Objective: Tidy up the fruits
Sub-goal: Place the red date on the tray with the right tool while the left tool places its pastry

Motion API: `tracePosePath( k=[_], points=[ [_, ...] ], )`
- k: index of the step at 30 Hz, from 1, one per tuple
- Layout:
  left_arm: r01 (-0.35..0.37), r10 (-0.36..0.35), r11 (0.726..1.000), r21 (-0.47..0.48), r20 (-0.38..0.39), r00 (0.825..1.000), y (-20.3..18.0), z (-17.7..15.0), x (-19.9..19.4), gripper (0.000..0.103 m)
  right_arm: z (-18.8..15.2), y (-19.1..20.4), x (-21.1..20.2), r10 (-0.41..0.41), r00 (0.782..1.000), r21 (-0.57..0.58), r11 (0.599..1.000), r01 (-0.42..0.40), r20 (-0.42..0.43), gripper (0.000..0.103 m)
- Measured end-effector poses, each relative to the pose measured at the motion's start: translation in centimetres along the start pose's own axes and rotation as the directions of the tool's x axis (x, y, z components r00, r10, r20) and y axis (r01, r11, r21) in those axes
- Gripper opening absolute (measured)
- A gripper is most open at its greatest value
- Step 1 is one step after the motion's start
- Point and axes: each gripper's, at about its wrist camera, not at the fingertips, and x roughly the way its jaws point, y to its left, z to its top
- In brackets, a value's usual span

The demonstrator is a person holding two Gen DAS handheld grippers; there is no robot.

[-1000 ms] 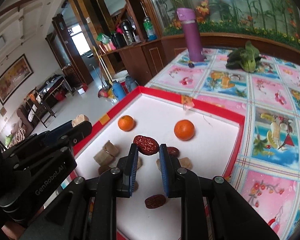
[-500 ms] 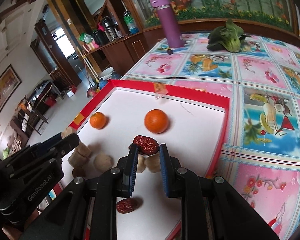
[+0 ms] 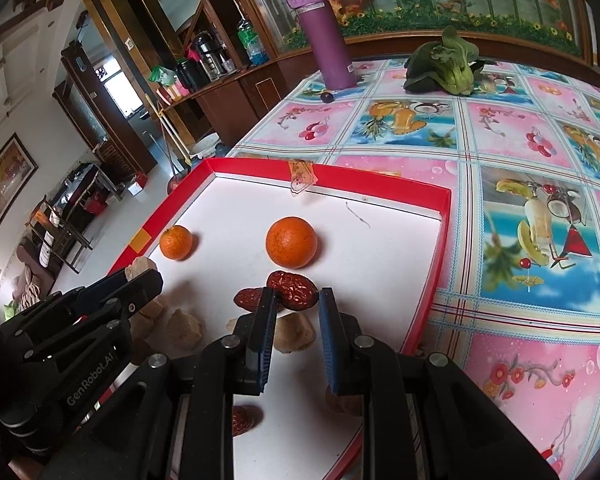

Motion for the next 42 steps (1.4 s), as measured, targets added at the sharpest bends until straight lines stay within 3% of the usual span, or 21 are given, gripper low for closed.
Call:
tracePosePath(
  k=[31, 42],
  points=[
    [-0.024, 0.025, 0.999, 0.027, -0.047, 0.999, -1.2, 0.8, 2.8, 0.030, 0.5, -1.2, 1.2, -0.029, 1.000, 0.016, 0.999, 0.029, -0.005, 0.020],
    [-0.028, 0.034, 0.998, 0.062, -0.102, 0.994, -2.3, 1.3, 3.9, 0.030, 1.1, -2.3, 1.1, 0.009, 1.000, 0.039, 0.999, -0.010, 0.024, 0.020]
  ],
)
